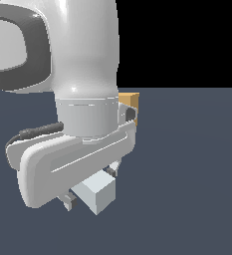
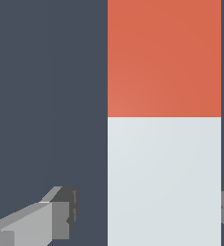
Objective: Insert the peg into the horizontal hole in a box.
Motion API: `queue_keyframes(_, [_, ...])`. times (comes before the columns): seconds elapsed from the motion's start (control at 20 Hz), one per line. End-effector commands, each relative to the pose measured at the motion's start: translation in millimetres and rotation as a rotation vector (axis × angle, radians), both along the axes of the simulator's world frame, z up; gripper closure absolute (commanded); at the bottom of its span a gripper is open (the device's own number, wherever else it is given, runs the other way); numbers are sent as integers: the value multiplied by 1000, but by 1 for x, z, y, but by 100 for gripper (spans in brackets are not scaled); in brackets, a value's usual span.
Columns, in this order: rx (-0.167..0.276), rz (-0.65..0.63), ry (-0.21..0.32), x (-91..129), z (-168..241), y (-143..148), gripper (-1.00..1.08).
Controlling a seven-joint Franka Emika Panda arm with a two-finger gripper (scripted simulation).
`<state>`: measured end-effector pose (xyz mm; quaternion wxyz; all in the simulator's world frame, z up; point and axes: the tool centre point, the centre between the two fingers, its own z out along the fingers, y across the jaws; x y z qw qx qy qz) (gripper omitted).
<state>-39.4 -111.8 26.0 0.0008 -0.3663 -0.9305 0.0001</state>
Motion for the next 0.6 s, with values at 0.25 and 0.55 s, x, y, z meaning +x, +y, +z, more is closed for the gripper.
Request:
queue_keyframes(0.25, [0,0,-2,1,-4,0,108])
queue_keyframes(0.55, [0,0,-2,1,-4,0,108])
